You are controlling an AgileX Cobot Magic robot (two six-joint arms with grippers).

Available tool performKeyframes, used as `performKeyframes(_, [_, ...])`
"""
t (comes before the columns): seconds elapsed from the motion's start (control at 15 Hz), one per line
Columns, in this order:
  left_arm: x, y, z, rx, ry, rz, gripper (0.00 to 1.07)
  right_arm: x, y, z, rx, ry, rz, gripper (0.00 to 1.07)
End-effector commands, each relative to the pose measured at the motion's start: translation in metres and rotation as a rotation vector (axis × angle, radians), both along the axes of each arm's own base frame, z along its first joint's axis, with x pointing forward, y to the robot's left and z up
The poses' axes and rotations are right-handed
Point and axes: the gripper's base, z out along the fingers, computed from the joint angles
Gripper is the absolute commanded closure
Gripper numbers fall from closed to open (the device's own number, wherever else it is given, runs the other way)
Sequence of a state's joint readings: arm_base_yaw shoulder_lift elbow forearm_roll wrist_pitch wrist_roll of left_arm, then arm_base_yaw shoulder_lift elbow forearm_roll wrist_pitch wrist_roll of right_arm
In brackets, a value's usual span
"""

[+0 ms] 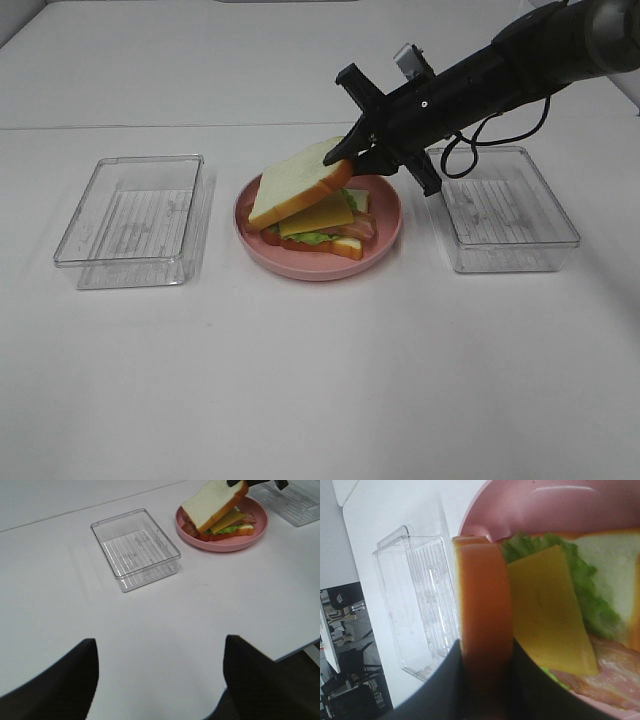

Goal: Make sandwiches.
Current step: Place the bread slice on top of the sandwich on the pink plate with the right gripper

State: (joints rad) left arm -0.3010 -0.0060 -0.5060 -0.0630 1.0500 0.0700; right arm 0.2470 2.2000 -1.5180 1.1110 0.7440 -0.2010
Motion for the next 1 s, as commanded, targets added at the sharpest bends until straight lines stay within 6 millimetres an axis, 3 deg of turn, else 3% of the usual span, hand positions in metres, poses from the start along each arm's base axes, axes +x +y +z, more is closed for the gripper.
performKeyframes(0.07, [-0.002, 0.001, -0.001, -0.013, -0.022, 0.004, 0.39, -0.002, -0.001, -0.001, -0.014, 0.014, 0.017, 0.67])
performKeyframes(0.13, [-0.002, 0.001, -0.001, -0.013, -0.022, 0.004, 0.39, -0.003, 0.000, 0.000, -0.016, 0.013, 0.029, 0.51])
performKeyframes(0.27, [-0.002, 0.001, -0.001, -0.013, -0.022, 0.004, 0.39, -0.004, -0.001, 0.002, -0.032, 0.004, 0.054, 0.32])
performKeyframes(0.6, [-0.002, 0.001, -0.001, -0.013, -0.022, 0.004, 0.39, -0.012, -0.009, 0.018, -0.165, -0.029, 0.133, 0.31])
performKeyframes(0.73, [-0.002, 0.001, -0.001, -0.013, -0.022, 0.004, 0.39, -0.019, -0.019, 0.028, -0.292, -0.028, 0.194, 0.31])
performKeyframes(1.0, [-0.002, 0.001, -0.001, -0.013, -0.022, 0.004, 0.39, -0.037, -0.036, 0.069, -0.480, -0.082, 0.304, 0.31])
